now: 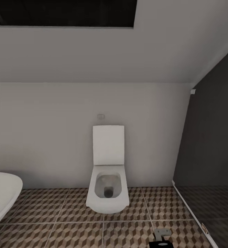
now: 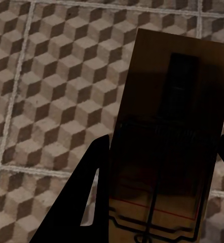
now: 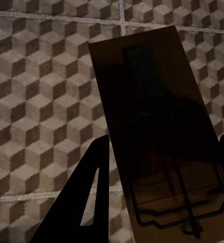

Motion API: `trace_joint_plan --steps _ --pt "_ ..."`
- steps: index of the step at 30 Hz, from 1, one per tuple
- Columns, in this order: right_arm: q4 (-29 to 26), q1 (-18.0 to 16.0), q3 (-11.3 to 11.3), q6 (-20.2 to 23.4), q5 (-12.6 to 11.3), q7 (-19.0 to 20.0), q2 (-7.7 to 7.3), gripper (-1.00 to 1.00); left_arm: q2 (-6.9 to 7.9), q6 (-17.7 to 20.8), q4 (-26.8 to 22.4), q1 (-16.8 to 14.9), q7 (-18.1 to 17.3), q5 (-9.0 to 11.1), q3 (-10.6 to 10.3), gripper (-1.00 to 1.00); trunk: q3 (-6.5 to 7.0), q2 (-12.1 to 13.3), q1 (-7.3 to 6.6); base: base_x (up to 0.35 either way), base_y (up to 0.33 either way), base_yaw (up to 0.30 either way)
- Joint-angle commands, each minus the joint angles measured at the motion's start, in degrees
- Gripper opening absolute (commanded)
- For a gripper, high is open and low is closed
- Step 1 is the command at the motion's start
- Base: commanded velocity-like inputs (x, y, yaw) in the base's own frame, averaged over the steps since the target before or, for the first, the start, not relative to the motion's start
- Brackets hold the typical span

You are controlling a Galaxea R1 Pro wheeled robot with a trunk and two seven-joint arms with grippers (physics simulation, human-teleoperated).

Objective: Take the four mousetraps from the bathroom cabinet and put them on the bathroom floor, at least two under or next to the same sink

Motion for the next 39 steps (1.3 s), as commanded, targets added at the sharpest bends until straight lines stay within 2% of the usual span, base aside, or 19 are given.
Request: trace_joint_plan --steps 1,21,32,39 --pt "-0.12 -0.03 0.47 0.37 -0.32 -0.26 -0.01 -1.00 0.04 -0.13 -0.07 -0.03 0.55 0.31 -0.52 -1.00 -0.25 -0.45 0.22 0.000 0.000 0.000" --pt "-0.12 -0.03 0.47 0.37 -0.20 -0.48 -0.01 -1.00 -0.40 -0.21 -0.19 -0.03 0.56 0.34 -0.55 -1.00 -3.84 -8.47 4.61 0.000 0.000 0.000" --pt "-1.26 -0.32 0.32 0.42 -0.16 -0.59 -1.31 -1.00 -0.20 0.57 -5.81 -0.05 1.43 0.26 -0.50 -1.00 -5.81 -12.88 7.03 0.000 0.000 0.000" --pt "-2.05 -2.25 0.15 2.73 -0.26 -0.13 -2.16 -1.00 1.11 0.85 -8.22 -0.34 4.16 0.24 -0.50 -1.00 -7.07 -15.69 8.57 0.000 0.000 0.000"
